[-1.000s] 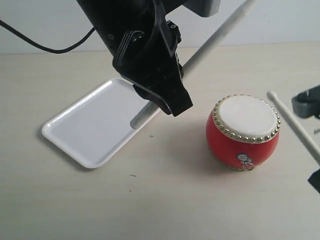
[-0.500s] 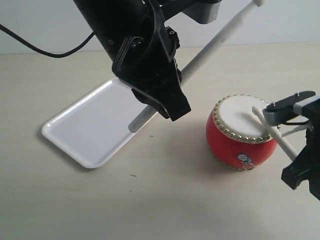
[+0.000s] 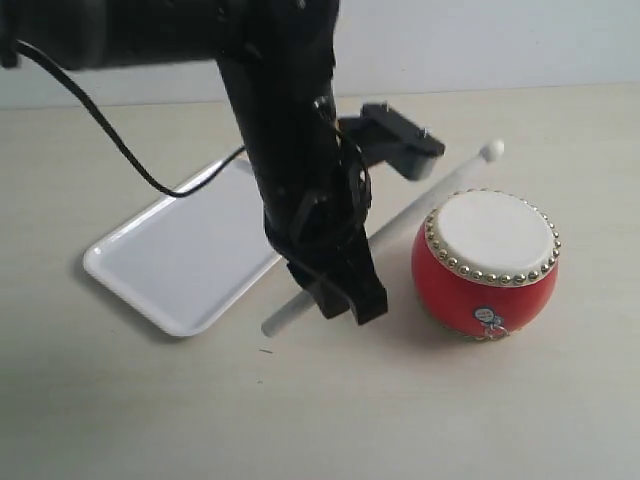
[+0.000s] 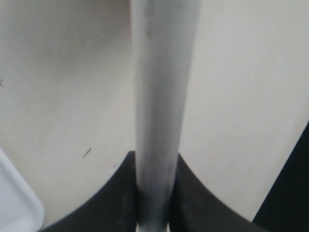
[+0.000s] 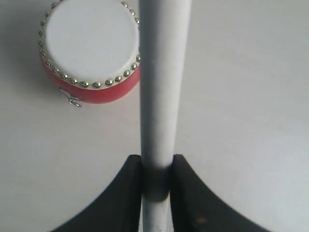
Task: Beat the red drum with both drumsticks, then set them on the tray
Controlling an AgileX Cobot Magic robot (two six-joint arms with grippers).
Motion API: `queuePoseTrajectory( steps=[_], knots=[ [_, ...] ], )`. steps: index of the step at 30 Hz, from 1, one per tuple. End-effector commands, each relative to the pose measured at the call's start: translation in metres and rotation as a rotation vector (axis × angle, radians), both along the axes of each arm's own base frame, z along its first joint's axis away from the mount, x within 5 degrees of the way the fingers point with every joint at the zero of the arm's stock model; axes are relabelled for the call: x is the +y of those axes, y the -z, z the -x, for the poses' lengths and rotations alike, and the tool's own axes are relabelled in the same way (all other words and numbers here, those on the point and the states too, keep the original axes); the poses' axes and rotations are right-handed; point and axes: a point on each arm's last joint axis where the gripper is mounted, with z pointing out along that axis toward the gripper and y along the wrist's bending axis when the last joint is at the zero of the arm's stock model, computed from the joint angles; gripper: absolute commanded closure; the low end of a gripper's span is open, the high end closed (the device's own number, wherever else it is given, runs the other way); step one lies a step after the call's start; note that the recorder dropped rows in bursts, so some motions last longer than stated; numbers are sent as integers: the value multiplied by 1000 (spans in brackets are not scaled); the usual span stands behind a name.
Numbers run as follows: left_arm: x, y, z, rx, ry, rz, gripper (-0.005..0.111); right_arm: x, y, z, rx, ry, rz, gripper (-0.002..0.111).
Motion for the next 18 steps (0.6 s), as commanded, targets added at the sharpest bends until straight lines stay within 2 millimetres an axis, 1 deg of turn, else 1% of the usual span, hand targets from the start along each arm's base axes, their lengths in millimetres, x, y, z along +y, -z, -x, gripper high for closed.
queuePoseTrajectory(
  steps=[1, 3, 4, 5, 7, 10, 11, 12, 14, 16, 18],
  knots=[
    [-8, 46, -5, 80, 2, -84, 107, -3, 8, 6, 12, 12, 5, 108],
    [-11, 69, -7, 114, 3, -130, 107, -3, 15, 7, 37, 7, 13, 108],
    [-11, 74, -8, 121, -7, -142, 107, -3, 18, 7, 49, 6, 14, 108],
    [-11, 74, -8, 118, -13, -144, 107, -3, 21, 8, 61, 3, 12, 108],
    [-9, 60, -7, 96, -17, -121, 107, -2, 25, 8, 76, 1, 9, 108],
    [-4, 28, -6, 35, -15, -67, 107, 4, 28, 8, 110, -49, -24, 108],
    [0, 14, -6, 4, -16, -46, 107, 9, 31, 6, 141, -73, -51, 108],
    [3, 6, -6, -15, -19, -33, 107, 14, 35, 2, 181, -95, -72, 108],
    [8, -13, -3, -47, -26, 1, 107, 22, 50, -8, 277, -117, -78, 108],
    [12, -26, -1, -69, -31, 25, 107, 26, 70, -19, 381, -113, -40, 108],
    [14, -36, 2, -84, -44, 46, 107, 26, 98, -30, 505, -105, 38, 108]
  ],
)
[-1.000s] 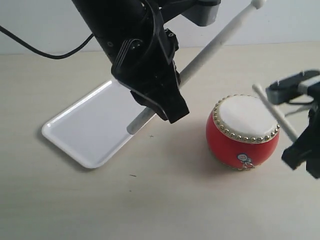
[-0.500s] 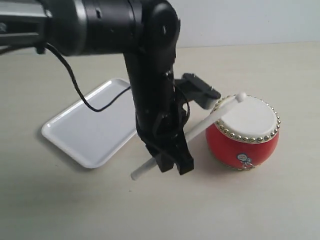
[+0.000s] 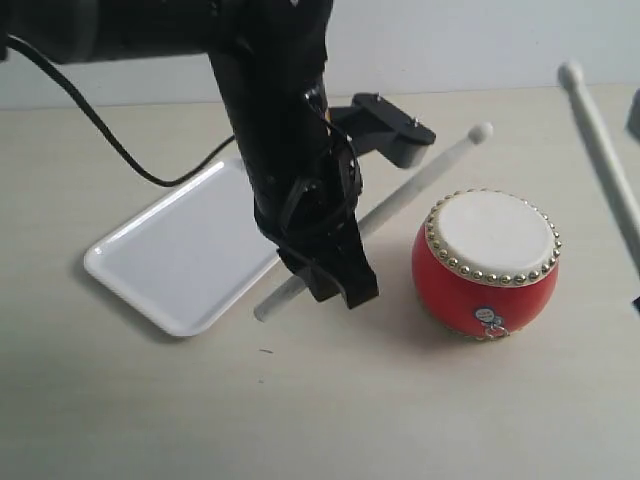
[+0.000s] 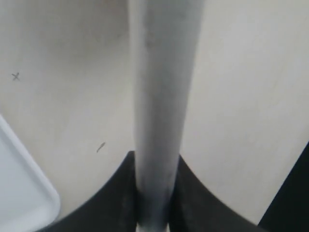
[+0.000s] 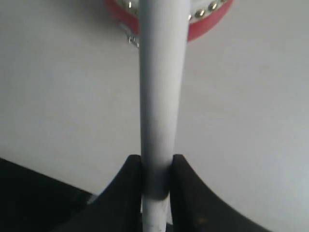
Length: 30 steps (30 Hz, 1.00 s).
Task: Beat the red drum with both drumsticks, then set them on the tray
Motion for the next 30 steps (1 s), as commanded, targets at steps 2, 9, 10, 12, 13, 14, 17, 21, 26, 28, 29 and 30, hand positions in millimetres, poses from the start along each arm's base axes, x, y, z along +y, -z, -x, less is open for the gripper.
queuePoseTrajectory(
  steps=[2, 9, 10, 12, 13, 14, 17, 21, 26, 28, 29, 30],
  knots=[
    [10, -28, 5, -46, -36, 48, 107, 1, 65, -25, 284, -17, 186, 108],
    [13, -31, 7, -61, -29, 46, 107, 2, 80, -33, 353, -8, 234, 108],
    [14, -31, 7, -64, -28, 43, 107, 2, 76, -31, 330, -7, 227, 108],
    [14, -31, 6, -66, -28, 42, 107, 1, 64, -29, 272, -4, 204, 108],
    [14, -31, 6, -67, -28, 41, 107, 0, 58, -27, 246, -2, 192, 108],
    [14, -31, 6, -67, -28, 41, 107, 0, 55, -26, 230, -3, 186, 108],
    [14, -31, 6, -67, -23, 42, 107, 0, 69, -22, 299, -29, 200, 108],
    [14, -31, 7, -65, -24, 43, 107, 1, 97, -26, 441, -23, 249, 108],
    [13, -31, 6, -64, -23, 41, 107, 4, 64, -30, 288, -2, 177, 108],
    [11, -25, 5, -51, -11, 36, 107, 2, 40, -24, 173, 18, 130, 108],
    [10, -20, 4, -41, -9, 26, 107, 0, 31, -19, 127, 24, 112, 108],
    [8, -13, 3, -29, -9, 12, 107, -2, 18, -13, 64, 31, 87, 108]
  ],
)
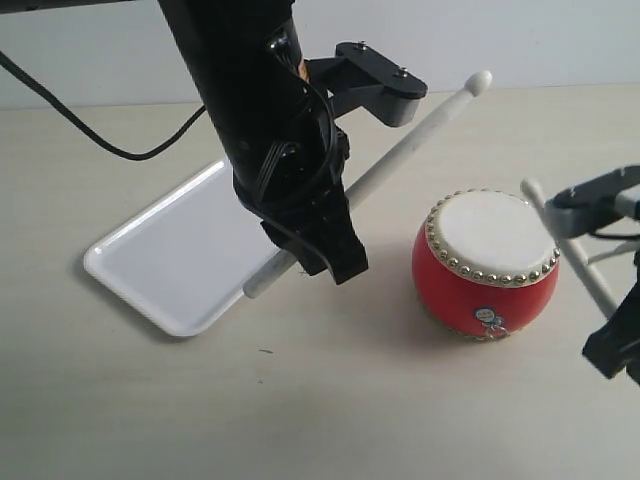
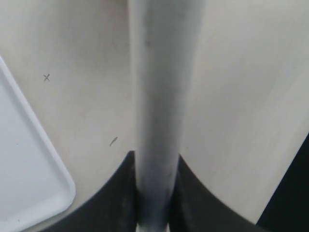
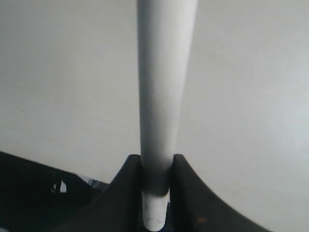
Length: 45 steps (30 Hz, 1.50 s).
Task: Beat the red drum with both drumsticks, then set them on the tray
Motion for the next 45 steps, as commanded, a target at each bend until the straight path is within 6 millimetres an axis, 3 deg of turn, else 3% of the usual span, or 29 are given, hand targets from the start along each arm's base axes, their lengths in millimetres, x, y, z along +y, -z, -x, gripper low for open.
queuePoseTrajectory(
  steps=[1, 5, 10, 12, 15, 19, 22, 25, 29, 30, 33, 35, 36, 39, 41, 45],
  knots=[
    [-7, 23, -5, 46, 8, -39, 107, -8, -47, 20, -226, 30, -86, 108],
    [-17, 66, -13, 123, 5, -119, 107, -16, -66, 40, -345, 54, -134, 108],
    [-33, 134, -22, 227, 41, -218, 107, -17, -59, 49, -329, 67, -146, 108],
    [-35, 142, -26, 231, -5, -237, 107, -17, -56, 50, -316, 75, -149, 108],
    [-34, 119, -25, 195, -1, -194, 107, -15, -56, 52, -307, 85, -182, 108],
    [-19, 56, -21, 117, -23, -71, 107, -2, -56, 54, -241, 77, -310, 108],
    [10, 11, -10, 85, -67, 20, 107, 12, -53, 50, -185, 77, -421, 108],
    [52, -13, 2, 68, -155, 86, 107, 24, -50, 36, -177, 92, -510, 108],
    [122, -19, 23, -12, -319, 177, 107, 49, -44, 10, -130, 106, -651, 108],
    [150, -13, 38, -35, -394, 212, 107, 67, -41, -7, -127, 115, -719, 108],
    [196, -4, 73, -110, -538, 298, 107, 117, -33, -44, -109, 208, -907, 108],
    [210, -6, 91, -157, -579, 351, 107, 143, -26, -59, -110, 222, -921, 108],
    [218, -10, 105, -213, -609, 406, 107, 166, -18, -70, -104, 238, -913, 108],
    [238, -27, 130, -379, -676, 482, 107, 209, -4, -94, -106, 322, -912, 108],
    [254, -38, 143, -513, -752, 498, 107, 231, 10, -112, -82, 425, -910, 108],
    [264, -40, 155, -565, -782, 486, 107, 255, 37, -134, 25, 504, -888, 108]
  ],
)
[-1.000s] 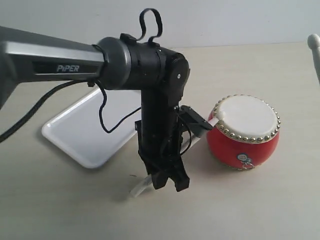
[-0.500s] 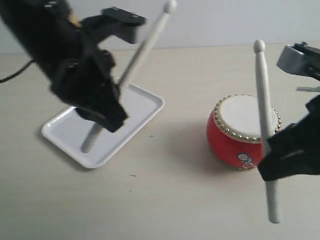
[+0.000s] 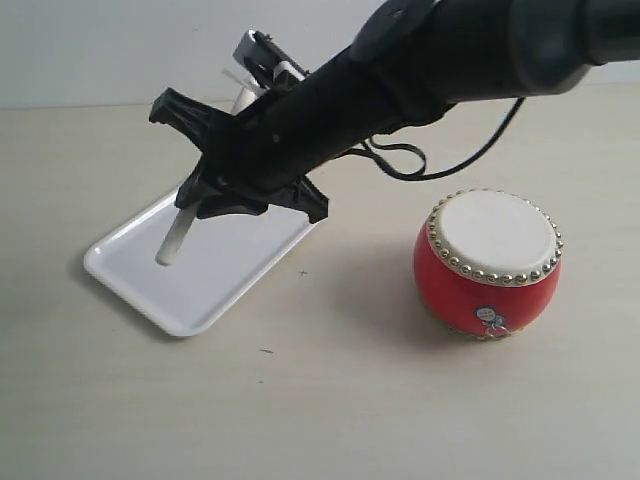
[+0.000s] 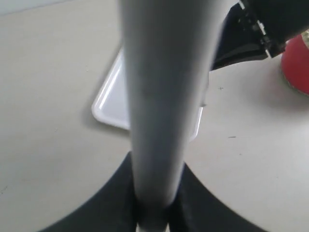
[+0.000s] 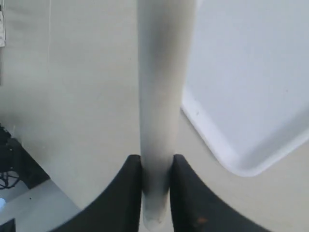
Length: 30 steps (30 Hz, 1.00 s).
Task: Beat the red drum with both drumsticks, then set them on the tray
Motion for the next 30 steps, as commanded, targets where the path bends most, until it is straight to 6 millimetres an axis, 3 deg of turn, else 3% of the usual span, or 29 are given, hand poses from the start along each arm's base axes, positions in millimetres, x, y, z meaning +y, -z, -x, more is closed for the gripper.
queuePoseTrajectory(
  steps=[1, 10, 15, 30],
  knots=[
    [6, 1, 8, -3, -36, -4, 107, 21, 29, -21, 131, 63, -5, 108],
    [8, 0, 10, -17, -30, -24, 107, 32, 67, -33, 245, 125, 21, 108],
    [8, 0, 10, -20, -24, -30, 107, 32, 82, -34, 286, 144, 42, 102],
    [8, 0, 10, -23, -23, -30, 107, 27, 93, -35, 320, 223, 123, 101]
  ],
)
